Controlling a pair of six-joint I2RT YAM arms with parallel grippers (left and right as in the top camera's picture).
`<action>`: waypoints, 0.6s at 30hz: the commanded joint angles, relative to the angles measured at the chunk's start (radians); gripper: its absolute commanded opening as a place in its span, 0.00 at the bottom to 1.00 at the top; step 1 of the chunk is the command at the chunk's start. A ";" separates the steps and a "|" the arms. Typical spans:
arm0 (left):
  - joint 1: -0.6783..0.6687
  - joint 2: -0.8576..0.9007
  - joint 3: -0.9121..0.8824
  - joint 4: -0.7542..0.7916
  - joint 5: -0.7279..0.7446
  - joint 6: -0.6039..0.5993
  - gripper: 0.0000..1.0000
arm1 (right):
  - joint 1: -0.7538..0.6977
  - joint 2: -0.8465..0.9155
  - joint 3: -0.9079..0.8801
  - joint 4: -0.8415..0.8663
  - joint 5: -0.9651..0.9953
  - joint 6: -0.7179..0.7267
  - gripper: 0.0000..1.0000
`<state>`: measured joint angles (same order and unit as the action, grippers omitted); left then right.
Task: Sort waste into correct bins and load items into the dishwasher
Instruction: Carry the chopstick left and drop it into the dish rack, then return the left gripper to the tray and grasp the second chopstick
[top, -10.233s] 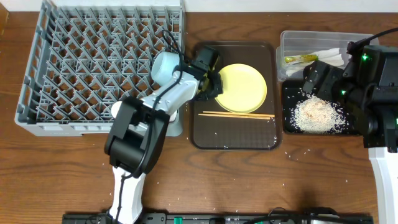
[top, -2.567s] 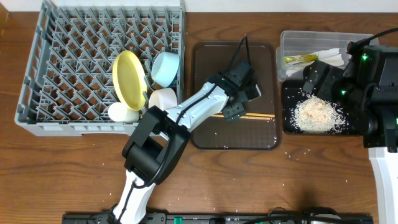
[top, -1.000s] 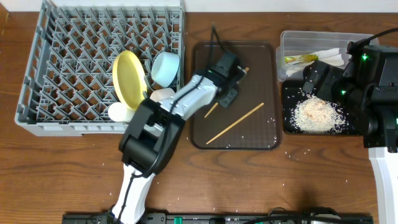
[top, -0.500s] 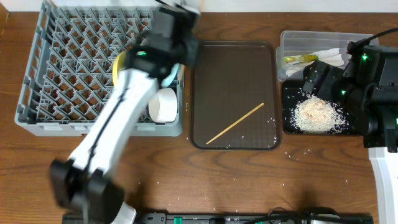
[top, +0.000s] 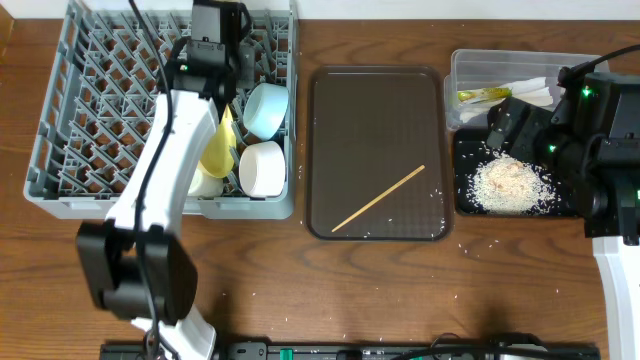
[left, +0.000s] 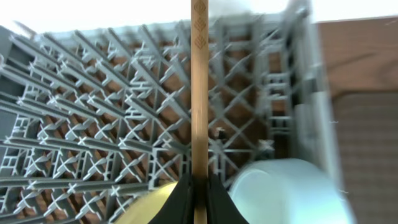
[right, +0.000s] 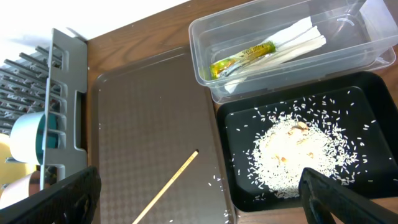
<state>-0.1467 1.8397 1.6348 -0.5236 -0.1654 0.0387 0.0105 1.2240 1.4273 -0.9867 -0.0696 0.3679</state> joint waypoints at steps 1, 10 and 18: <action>0.006 0.073 -0.011 0.029 -0.034 0.082 0.08 | -0.005 0.002 0.012 -0.002 0.013 0.013 0.99; 0.005 0.103 -0.011 0.039 -0.034 0.092 0.52 | -0.005 0.002 0.012 -0.002 0.013 0.013 0.99; -0.046 -0.053 -0.011 -0.048 0.031 0.072 0.53 | -0.005 0.002 0.012 -0.002 0.013 0.013 0.99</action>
<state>-0.1555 1.9102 1.6260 -0.5369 -0.1802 0.1238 0.0105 1.2240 1.4273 -0.9867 -0.0700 0.3679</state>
